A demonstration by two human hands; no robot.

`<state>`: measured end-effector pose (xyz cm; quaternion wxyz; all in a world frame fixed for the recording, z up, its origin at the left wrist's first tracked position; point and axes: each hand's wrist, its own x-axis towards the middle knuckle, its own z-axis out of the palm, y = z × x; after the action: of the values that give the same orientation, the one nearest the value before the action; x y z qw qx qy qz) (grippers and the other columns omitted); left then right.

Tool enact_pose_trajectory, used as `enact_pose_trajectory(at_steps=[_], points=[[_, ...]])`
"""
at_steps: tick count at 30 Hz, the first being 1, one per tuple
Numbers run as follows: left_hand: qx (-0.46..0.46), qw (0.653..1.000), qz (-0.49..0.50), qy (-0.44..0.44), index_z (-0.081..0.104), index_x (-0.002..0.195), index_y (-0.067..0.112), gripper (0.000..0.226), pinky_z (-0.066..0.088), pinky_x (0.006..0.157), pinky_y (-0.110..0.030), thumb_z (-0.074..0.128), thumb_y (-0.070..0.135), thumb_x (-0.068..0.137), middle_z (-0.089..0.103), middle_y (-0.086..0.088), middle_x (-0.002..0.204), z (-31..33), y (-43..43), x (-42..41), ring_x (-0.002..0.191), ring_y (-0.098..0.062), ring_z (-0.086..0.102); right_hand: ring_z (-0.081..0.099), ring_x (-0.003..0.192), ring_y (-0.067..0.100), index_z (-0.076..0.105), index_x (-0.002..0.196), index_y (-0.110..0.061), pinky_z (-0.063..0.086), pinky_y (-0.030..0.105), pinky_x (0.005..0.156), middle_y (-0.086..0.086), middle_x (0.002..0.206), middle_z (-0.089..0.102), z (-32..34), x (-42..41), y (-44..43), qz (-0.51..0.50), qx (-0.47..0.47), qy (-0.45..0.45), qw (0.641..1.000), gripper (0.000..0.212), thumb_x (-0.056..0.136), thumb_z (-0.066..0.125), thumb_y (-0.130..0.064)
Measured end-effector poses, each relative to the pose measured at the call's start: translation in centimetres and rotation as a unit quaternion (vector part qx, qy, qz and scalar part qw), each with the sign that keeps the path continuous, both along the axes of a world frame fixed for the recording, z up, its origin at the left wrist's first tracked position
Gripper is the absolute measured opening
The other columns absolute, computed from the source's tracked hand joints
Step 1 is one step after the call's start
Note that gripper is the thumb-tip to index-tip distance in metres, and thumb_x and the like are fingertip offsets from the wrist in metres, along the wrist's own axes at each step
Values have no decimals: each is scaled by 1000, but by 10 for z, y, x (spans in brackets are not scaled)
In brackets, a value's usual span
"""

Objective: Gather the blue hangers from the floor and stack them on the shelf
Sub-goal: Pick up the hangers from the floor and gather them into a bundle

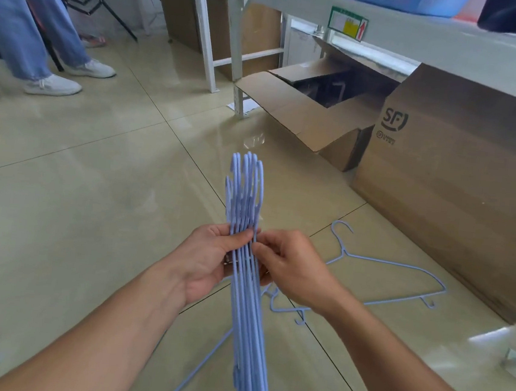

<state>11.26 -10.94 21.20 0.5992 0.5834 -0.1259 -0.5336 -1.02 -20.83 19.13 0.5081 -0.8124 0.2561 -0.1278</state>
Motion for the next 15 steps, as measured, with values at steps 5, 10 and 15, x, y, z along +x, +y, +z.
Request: enact_pose_trajectory(at_steps=[5,10,15], points=[[-12,999,-1,37,65,109,-9,27,58,75,-53,61,9,89,69,-24,92,0,3,-7,77,-33,69,78,83,34,75,99,-2,63,52,77,19,92,79,-4,0,6,-22,136,-45,990,21,100,57,-14],[-7,997,-47,64,60,116,-12,34,48,93,-60,63,4,86,62,-32,113,1,9,-4,101,-41,62,77,91,33,73,107,5,64,43,79,21,101,78,0,-9,11,2,210,-68,975,20,101,56,-4],[4,995,-80,68,63,114,-10,34,56,82,-51,63,7,85,66,-31,108,-7,10,-4,90,-37,67,73,100,38,69,117,5,61,47,88,24,111,74,-5,-14,11,55,234,-67,968,22,100,57,-2]])
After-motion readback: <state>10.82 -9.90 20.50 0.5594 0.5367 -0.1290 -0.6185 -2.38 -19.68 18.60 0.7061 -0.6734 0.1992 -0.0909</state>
